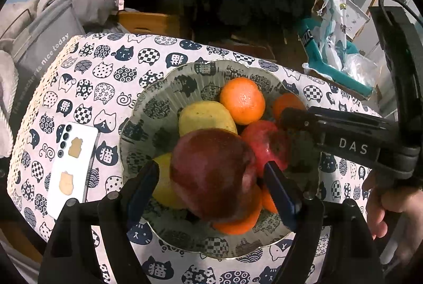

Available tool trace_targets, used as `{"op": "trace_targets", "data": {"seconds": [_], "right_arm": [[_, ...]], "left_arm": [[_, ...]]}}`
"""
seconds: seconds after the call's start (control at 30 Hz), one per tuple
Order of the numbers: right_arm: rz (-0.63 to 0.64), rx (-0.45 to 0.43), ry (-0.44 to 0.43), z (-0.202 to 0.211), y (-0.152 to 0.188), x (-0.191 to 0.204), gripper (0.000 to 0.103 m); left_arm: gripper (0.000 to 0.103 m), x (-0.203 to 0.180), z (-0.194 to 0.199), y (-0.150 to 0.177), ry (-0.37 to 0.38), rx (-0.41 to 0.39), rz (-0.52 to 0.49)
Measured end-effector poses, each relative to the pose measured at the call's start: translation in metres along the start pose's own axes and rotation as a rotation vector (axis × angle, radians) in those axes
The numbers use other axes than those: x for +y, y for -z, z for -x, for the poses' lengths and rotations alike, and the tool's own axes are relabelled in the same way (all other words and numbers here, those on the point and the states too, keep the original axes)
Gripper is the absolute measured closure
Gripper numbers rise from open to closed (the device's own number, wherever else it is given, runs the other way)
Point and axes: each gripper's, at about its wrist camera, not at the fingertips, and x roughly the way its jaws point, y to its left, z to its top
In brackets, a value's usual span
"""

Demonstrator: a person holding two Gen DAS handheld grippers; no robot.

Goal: Organize fruits
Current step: 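Lower the apple into the bowl and open the left tool while the right tool releases the small orange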

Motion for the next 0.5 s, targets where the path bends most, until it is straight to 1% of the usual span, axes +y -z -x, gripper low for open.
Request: {"op": "trace_targets", "data": {"seconds": [0.1, 0.3, 0.4, 0.5], "right_arm": [[-0.001, -0.011, -0.005, 0.005, -0.002, 0.002, 0.050], [0.015, -0.047, 0.029, 0.026, -0.003, 0.006, 0.050], [0.029, -0.094, 0.068, 0.047, -0.003, 0.010, 0.042], [0.038, -0.136, 0.096, 0.069, -0.004, 0.014, 0.042]], "left_arm": [[0.020, 0.001, 0.005, -0.001, 0.001, -0.011, 0.004], [0.020, 0.000, 0.026, -0.005, 0.001, -0.049, 0.006], [0.020, -0.001, 0.040, -0.006, -0.001, -0.077, 0.007], [0.020, -0.002, 0.058, -0.009, 0.000, -0.114, -0.001]]}}
